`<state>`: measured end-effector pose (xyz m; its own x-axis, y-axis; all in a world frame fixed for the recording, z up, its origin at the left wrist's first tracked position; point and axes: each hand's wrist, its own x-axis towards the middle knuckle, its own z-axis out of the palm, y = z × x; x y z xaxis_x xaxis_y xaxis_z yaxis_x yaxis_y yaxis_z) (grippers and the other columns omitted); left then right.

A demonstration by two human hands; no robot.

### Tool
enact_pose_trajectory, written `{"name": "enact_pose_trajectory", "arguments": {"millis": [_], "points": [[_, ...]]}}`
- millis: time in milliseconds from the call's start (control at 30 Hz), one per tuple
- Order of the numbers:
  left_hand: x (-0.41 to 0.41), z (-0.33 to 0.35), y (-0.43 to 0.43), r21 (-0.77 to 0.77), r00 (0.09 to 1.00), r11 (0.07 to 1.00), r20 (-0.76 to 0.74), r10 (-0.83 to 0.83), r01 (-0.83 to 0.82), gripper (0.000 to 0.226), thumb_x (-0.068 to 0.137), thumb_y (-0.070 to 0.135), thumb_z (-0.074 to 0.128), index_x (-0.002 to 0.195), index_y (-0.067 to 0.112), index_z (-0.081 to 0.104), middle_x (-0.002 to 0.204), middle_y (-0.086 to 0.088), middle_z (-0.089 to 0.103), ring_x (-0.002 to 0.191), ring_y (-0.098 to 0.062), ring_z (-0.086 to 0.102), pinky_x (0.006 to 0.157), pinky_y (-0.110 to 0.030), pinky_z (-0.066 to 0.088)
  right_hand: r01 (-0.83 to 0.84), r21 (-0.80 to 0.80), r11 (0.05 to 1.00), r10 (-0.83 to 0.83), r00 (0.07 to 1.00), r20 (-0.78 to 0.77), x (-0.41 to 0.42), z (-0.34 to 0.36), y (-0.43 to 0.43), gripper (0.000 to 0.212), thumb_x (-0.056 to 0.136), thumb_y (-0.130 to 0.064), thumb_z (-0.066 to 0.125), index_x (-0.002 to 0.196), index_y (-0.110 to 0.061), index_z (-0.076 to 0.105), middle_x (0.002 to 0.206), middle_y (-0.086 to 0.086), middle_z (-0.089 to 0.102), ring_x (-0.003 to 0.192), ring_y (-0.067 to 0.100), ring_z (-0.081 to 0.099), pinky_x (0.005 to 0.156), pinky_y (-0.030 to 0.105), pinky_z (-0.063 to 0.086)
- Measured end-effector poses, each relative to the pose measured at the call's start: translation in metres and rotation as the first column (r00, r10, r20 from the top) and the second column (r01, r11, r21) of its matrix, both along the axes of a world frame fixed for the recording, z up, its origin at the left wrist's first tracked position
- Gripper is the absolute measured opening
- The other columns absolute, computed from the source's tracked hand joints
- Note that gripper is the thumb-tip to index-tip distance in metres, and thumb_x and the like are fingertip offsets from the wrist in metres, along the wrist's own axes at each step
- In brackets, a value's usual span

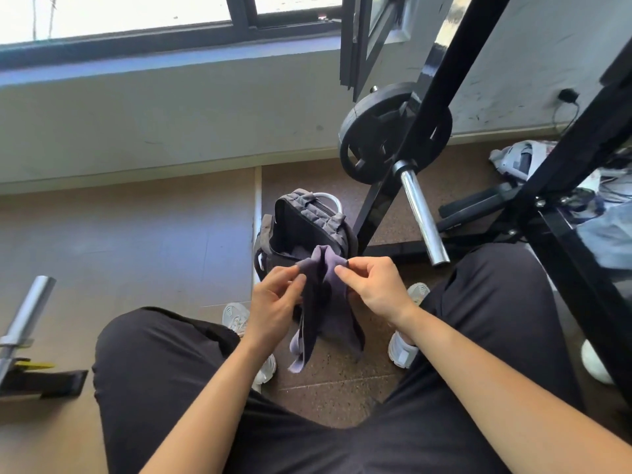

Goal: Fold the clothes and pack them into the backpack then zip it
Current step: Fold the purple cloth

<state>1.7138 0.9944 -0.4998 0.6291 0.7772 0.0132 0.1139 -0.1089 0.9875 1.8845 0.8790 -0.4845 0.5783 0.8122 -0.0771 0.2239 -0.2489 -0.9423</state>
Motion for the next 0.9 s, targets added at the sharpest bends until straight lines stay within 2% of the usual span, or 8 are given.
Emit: {"name": "enact_pose_trajectory", "arguments": {"millis": [133,200,300,400,500,600,767,900], "points": [[0.006,-0.002,-0.010,0.035,0.998,0.998,-0.004,-0.057,0.057,0.026,0.096,0.005,0.066,0.118,0.016,0.076,0.093,0.001,0.067,0.085,-0.010,0.067,0.077,-0.042,0.059,-0.052,0.007,0.999,0.052,0.998,0.045,-0.011,-0.001,0.001,0.019,0.094,-0.028,0.070,0.092,-0.011,0.079,0.080,0.011,0.075,0.073,0.021,0.068,0.072,0.044,0.054],[0.006,-0.003,-0.012,0.049,0.998,0.997,0.000,-0.058,0.058,0.025,0.095,0.007,0.069,0.113,0.022,0.078,0.092,0.006,0.068,0.087,-0.014,0.068,0.076,-0.043,0.061,-0.072,0.000,0.997,0.072,0.995,0.068,-0.014,-0.001,0.001,0.020,0.094,-0.026,0.069,0.087,-0.009,0.078,0.076,0.013,0.074,0.067,0.010,0.060,0.069,0.043,0.052],[0.004,-0.007,-0.008,0.039,1.000,0.999,0.004,-0.017,0.017,0.018,0.091,0.009,0.073,0.106,0.015,0.081,0.091,0.005,0.073,0.085,-0.023,0.072,0.075,-0.057,0.061,-0.118,-0.003,0.993,0.118,0.992,0.046,-0.018,0.001,0.001,0.019,0.095,-0.022,0.068,0.084,-0.009,0.077,0.071,0.008,0.071,0.065,0.003,0.055,0.063,0.030,0.049],[0.001,-0.001,-0.009,0.043,1.000,0.999,-0.006,0.021,-0.021,0.014,0.088,0.012,0.078,0.097,0.021,0.082,0.086,0.001,0.078,0.077,-0.018,0.074,0.073,-0.049,0.062,-0.168,0.001,0.986,0.168,0.986,0.001,-0.022,0.005,0.002,0.010,0.093,-0.017,0.069,0.088,-0.012,0.076,0.073,0.002,0.071,0.067,0.001,0.059,0.066,0.020,0.049],[0.000,0.011,-0.012,0.037,1.000,0.999,-0.002,0.016,-0.016,0.007,0.090,0.028,0.076,0.091,0.027,0.082,0.081,0.001,0.080,0.073,-0.019,0.076,0.068,-0.044,0.064,-0.217,-0.009,0.976,0.217,0.976,0.007,-0.022,0.006,0.002,0.010,0.088,-0.018,0.075,0.096,-0.013,0.074,0.081,0.003,0.074,0.073,0.008,0.068,0.071,0.026,0.055],[0.002,0.022,-0.016,-0.024,1.000,1.000,0.025,-0.015,0.015,0.026,0.088,0.046,0.062,0.080,0.032,0.083,0.079,-0.004,0.080,0.074,-0.025,0.077,0.067,-0.037,0.064,-0.246,-0.006,0.969,0.246,0.968,0.051,-0.022,0.007,0.003,0.020,0.085,-0.027,0.080,0.099,-0.015,0.072,0.083,0.000,0.075,0.079,0.013,0.071,0.074,0.031,0.058],[0.000,0.019,-0.014,-0.031,0.991,0.992,0.063,-0.119,0.121,0.039,0.093,0.041,0.052,0.089,0.011,0.076,0.087,-0.012,0.076,0.083,-0.032,0.072,0.074,-0.035,0.059,-0.217,-0.025,0.976,0.218,0.973,0.077,-0.019,0.002,0.003,0.026,0.082,-0.036,0.082,0.100,-0.022,0.072,0.085,0.000,0.074,0.079,0.017,0.069,0.075,0.039,0.057],[0.000,0.014,-0.012,-0.036,0.994,0.996,0.079,-0.074,0.077,0.030,0.090,0.036,0.055,0.090,0.010,0.071,0.082,-0.013,0.074,0.076,-0.032,0.073,0.065,-0.033,0.057,-0.264,0.003,0.964,0.264,0.964,0.021,-0.015,0.000,0.002,0.013,0.089,-0.027,0.077,0.102,-0.023,0.076,0.086,0.000,0.076,0.077,0.011,0.070,0.073,0.035,0.058]]}}
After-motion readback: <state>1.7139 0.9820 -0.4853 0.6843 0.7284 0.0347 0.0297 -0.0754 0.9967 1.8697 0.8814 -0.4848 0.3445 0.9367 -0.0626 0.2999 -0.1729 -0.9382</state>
